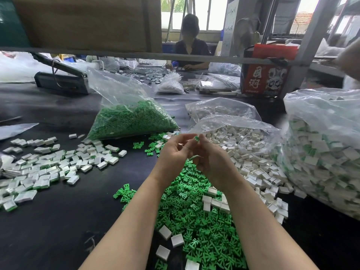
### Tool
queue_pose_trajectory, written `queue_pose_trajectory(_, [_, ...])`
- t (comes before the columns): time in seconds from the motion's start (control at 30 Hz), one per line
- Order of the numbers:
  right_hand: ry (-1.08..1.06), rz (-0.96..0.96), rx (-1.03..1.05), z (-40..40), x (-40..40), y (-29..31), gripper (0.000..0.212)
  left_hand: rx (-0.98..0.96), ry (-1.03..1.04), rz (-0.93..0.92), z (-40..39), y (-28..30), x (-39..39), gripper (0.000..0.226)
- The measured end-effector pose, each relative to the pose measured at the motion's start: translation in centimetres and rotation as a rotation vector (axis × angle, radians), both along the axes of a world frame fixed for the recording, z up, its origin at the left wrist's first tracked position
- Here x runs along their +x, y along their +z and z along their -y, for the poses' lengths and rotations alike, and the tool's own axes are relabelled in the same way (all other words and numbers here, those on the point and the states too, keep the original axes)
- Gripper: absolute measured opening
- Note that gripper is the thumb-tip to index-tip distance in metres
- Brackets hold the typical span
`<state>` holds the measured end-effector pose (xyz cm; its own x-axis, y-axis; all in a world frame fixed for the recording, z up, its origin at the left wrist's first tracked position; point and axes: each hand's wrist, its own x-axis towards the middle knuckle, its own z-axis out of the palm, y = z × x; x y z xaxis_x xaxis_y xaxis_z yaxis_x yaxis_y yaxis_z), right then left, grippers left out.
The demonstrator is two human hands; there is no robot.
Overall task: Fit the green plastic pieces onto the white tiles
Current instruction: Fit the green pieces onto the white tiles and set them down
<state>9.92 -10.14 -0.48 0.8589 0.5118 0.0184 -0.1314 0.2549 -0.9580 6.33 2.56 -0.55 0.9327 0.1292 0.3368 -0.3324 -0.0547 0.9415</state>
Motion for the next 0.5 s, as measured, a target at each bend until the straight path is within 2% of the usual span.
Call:
queue_pose_trajectory(0.17, [0.006, 0.038, -0.004, 0.2, 0.1, 0.0, 0.054, -0.109, 0.084, -0.045, 0.2, 0.3, -0.1, 0.011])
queue_pose_trajectory(0.3, [0.019, 0.063, -0.017, 0.3, 0.1, -0.1, 0.044, -0.166, 0.100, -0.049, 0.4, 0.8, -0.4, 0.009])
queue_pose_trajectory(0.5, [0.074, 0.053, -0.044, 0.1, 0.0, -0.1, 0.041, -0.236, 0.131, -0.060, 0.9, 1.3, -0.3, 0.011])
